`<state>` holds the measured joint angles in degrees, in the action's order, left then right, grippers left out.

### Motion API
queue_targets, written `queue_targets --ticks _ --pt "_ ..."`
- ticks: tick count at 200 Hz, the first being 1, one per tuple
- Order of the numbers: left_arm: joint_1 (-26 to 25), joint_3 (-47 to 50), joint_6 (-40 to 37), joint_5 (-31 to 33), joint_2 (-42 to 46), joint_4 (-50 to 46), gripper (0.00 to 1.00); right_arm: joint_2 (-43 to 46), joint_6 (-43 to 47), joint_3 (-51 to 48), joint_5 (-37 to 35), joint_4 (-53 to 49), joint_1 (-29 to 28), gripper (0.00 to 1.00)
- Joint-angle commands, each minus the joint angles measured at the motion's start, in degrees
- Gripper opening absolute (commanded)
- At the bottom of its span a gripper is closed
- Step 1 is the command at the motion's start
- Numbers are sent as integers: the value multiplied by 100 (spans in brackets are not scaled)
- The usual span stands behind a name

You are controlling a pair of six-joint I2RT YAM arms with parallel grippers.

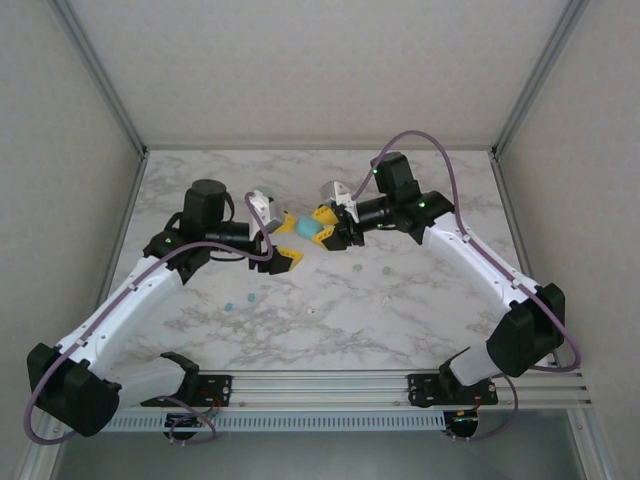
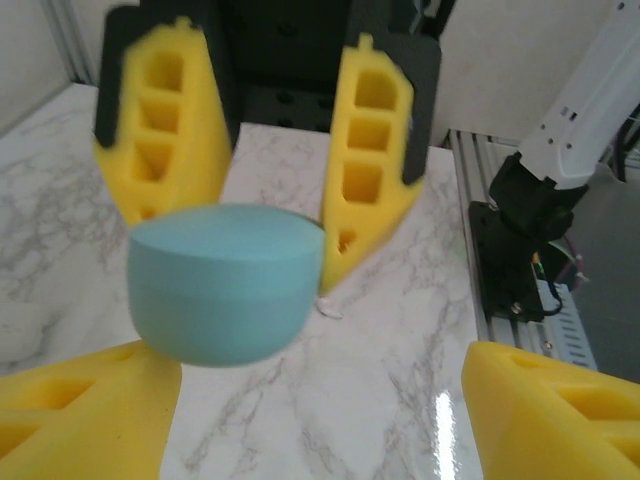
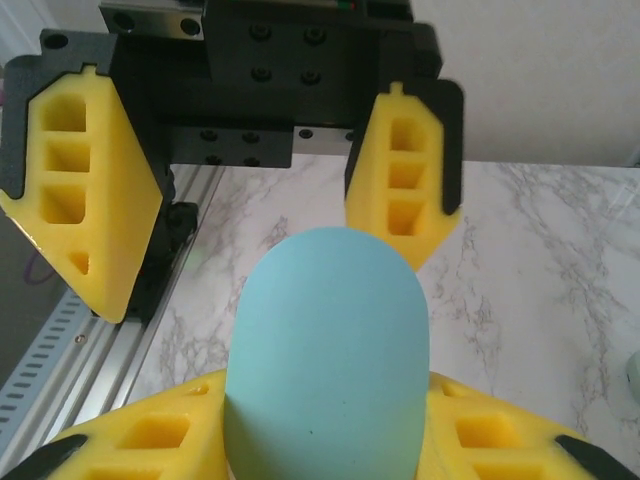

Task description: Insert the wireless bluetooth earbuds into the charging case

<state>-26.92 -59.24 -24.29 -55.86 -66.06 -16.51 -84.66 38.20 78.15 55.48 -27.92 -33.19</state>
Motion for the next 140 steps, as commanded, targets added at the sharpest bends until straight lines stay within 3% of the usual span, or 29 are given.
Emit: queue_targets --ticks 1,79,140 --pt "-68 9 377 232 -2 590 72 59 59 -73 103 35 -56 33" --pt "-209 -288 65 202 -149 52 63 47 55 -7 270 3 -113 33" --pt "-263 -333 -152 250 -136 -179 46 67 -10 -24 274 -38 -116 33"
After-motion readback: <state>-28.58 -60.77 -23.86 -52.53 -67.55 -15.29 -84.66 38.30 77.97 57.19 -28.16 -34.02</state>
